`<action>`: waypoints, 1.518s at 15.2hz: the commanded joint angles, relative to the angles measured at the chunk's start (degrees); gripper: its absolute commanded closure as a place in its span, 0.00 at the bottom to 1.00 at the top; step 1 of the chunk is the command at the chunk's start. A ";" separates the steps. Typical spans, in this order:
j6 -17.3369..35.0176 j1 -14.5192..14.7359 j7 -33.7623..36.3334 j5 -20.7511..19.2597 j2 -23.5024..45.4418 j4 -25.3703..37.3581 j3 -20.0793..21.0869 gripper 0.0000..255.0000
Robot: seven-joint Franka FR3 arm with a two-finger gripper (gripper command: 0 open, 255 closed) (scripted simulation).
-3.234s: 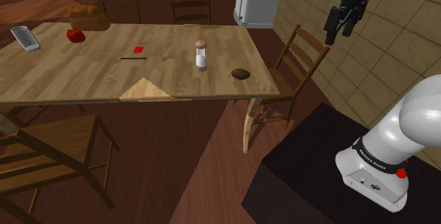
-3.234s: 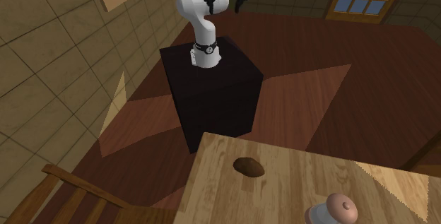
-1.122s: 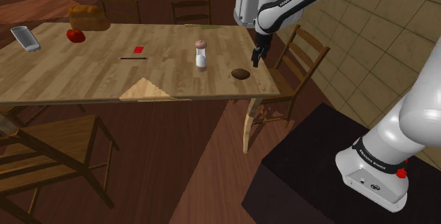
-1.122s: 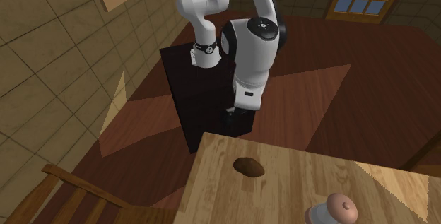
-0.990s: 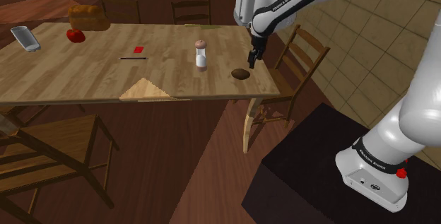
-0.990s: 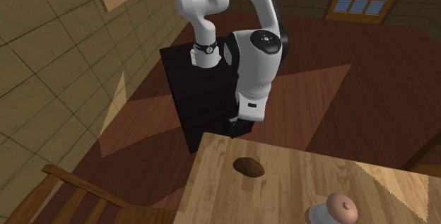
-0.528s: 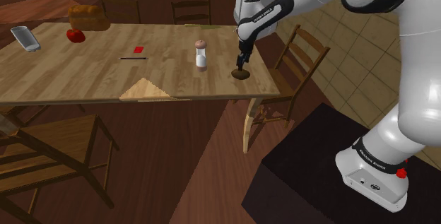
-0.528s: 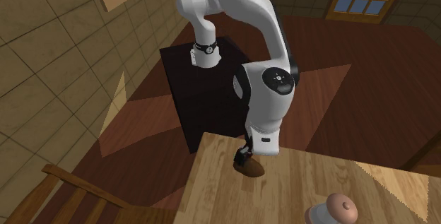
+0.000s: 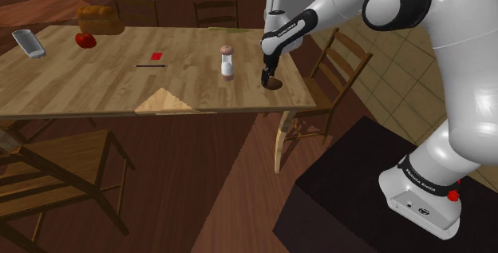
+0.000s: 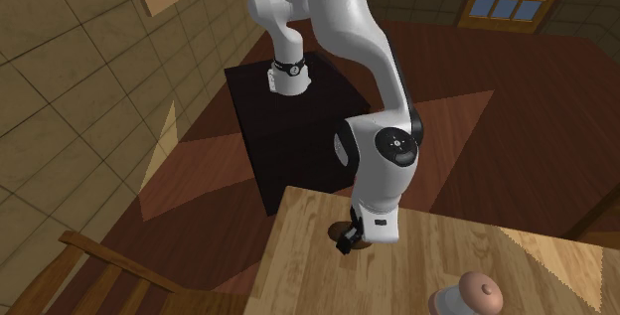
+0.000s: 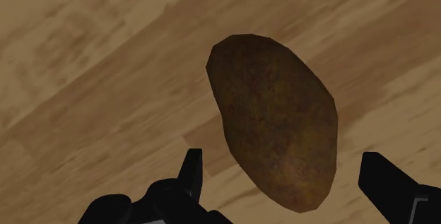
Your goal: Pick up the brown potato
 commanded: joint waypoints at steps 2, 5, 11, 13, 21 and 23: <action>1.30 -0.06 0.02 0.01 1.43 0.15 0.02 0.00; 1.33 -0.04 0.05 0.02 1.57 0.26 0.02 1.00; 1.32 -0.07 0.01 0.02 1.62 0.32 0.02 1.00; 1.29 -0.06 0.02 0.01 1.44 0.17 0.02 1.00; -2.23 0.02 -0.15 -0.03 -3.05 -0.79 -0.04 1.00; -3.18 0.04 -0.19 -0.04 -4.10 -0.89 -0.06 1.00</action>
